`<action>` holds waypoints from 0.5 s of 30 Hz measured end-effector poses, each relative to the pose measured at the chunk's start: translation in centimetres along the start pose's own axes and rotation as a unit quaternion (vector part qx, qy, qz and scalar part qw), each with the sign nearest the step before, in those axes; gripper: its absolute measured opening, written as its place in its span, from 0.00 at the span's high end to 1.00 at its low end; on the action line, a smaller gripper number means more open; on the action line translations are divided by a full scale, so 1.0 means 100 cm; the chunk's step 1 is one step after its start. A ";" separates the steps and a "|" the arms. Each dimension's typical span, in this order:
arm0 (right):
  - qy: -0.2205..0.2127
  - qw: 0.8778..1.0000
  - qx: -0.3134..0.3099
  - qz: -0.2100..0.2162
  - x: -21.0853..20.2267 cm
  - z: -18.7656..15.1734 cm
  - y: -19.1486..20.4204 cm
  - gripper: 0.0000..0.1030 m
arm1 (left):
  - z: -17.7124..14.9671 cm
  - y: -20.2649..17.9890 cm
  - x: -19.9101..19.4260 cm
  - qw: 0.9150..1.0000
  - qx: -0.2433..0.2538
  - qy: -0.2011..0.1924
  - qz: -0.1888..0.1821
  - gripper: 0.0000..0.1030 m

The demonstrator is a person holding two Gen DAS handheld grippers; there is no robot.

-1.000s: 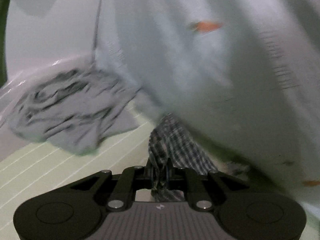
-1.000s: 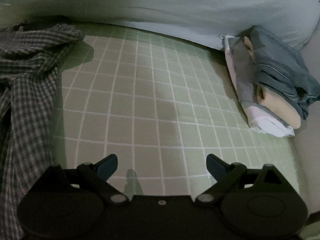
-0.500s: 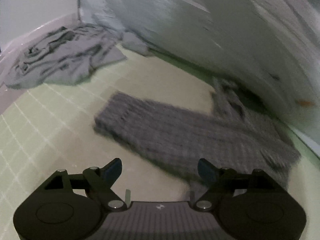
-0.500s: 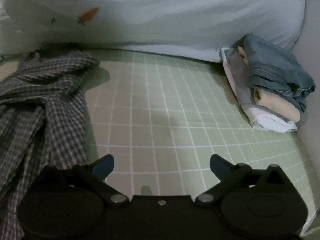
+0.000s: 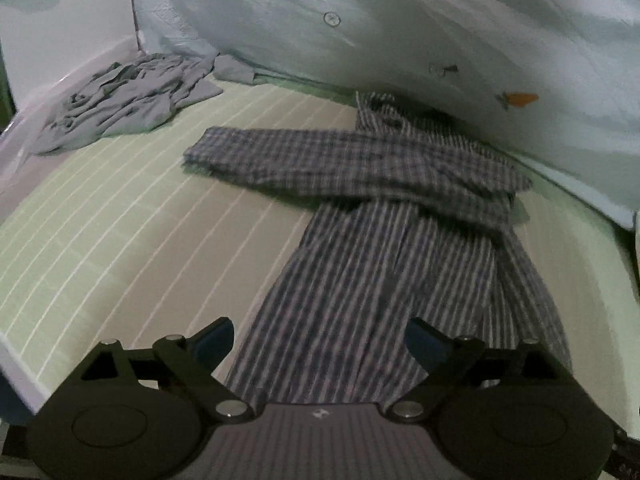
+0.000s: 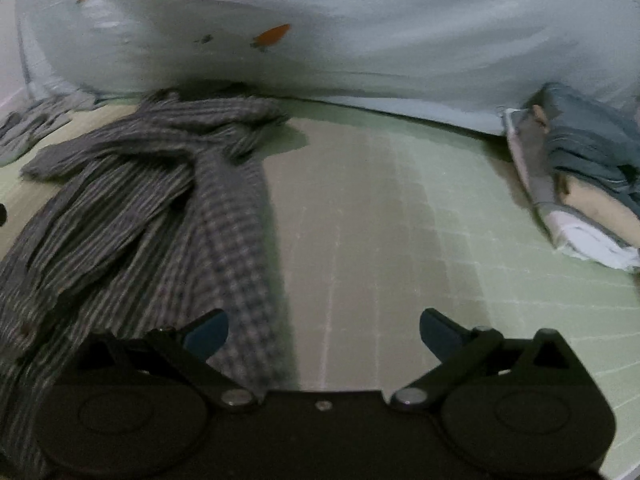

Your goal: Fold clothes

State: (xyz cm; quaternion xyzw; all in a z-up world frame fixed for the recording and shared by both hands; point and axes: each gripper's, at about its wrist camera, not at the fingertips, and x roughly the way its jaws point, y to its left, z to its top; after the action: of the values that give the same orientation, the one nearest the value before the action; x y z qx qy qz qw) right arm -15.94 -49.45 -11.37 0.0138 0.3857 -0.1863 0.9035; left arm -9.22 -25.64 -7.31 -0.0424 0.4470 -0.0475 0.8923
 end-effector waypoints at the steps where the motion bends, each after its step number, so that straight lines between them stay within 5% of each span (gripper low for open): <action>1: 0.002 1.000 -0.006 0.005 -0.002 -0.003 0.003 0.00 | -0.005 0.002 -0.002 1.000 -0.001 0.004 0.002 0.10; 4: 0.007 1.000 -0.017 0.004 -0.007 -0.011 0.013 0.02 | -0.018 0.010 -0.008 1.000 -0.006 0.018 0.005 0.09; 8: 0.017 1.000 -0.017 -0.005 -0.010 -0.017 0.026 0.25 | -0.021 0.022 -0.009 0.999 0.002 0.031 -0.008 0.09; 15: 0.071 0.995 0.008 -0.064 -0.009 -0.036 0.051 0.36 | -0.004 0.053 -0.021 0.997 0.062 0.024 -0.050 0.09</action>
State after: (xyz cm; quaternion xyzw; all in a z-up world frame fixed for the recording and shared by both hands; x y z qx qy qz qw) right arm -17.25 -43.82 -13.90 0.0097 0.4476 -0.2454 0.8598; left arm -10.50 -20.17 -6.54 -0.0084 0.4615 -0.1206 0.8789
